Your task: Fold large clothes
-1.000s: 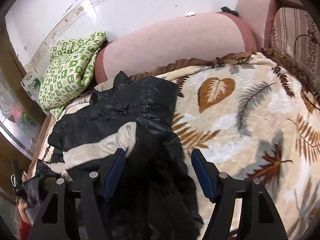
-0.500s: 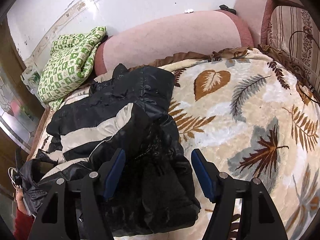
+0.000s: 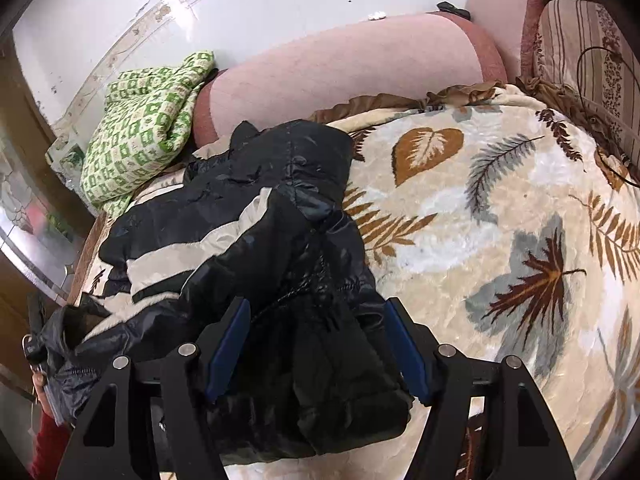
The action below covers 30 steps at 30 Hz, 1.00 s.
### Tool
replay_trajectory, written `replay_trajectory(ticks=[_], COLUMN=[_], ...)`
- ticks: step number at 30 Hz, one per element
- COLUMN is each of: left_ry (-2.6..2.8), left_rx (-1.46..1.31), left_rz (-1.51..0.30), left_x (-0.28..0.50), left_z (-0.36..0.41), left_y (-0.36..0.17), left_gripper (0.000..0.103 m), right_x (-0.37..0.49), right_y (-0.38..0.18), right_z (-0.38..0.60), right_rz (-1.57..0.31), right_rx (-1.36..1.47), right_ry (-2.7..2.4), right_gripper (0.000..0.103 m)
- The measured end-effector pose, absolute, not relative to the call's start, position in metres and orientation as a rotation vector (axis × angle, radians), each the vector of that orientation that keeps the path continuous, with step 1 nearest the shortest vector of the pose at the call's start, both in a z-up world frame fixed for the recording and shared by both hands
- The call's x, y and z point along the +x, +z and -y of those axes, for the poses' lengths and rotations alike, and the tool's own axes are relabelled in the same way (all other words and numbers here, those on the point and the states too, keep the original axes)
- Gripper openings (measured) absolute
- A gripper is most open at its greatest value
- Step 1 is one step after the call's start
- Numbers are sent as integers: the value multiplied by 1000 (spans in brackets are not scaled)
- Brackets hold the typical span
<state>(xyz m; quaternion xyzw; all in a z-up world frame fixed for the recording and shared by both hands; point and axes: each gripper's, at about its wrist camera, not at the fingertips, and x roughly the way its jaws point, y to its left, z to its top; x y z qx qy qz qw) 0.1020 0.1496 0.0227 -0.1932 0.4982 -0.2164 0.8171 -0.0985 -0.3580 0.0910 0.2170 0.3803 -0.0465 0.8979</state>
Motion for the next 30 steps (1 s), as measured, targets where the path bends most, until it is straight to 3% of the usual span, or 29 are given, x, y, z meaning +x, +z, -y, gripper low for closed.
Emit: replay_trajectory(ticks=[5, 12, 23, 30], left_ry=[-488, -417, -374, -370], left_rx=[-501, -223, -173, -94], left_rz=[-1008, -900, -1079, -1088], left_x=[88, 71, 105, 91], left_z=[-158, -131, -118, -113], left_y=[43, 78, 25, 14], left_gripper=[103, 103, 103, 103], right_x=[-101, -98, -56, -10], right_y=[86, 83, 71, 61], right_z=[356, 353, 332, 341], right_rz=[-800, -818, -885, -928], right_rx=[411, 379, 242, 187], right_ry=[-77, -57, 8, 9], right_gripper=[73, 73, 75, 75])
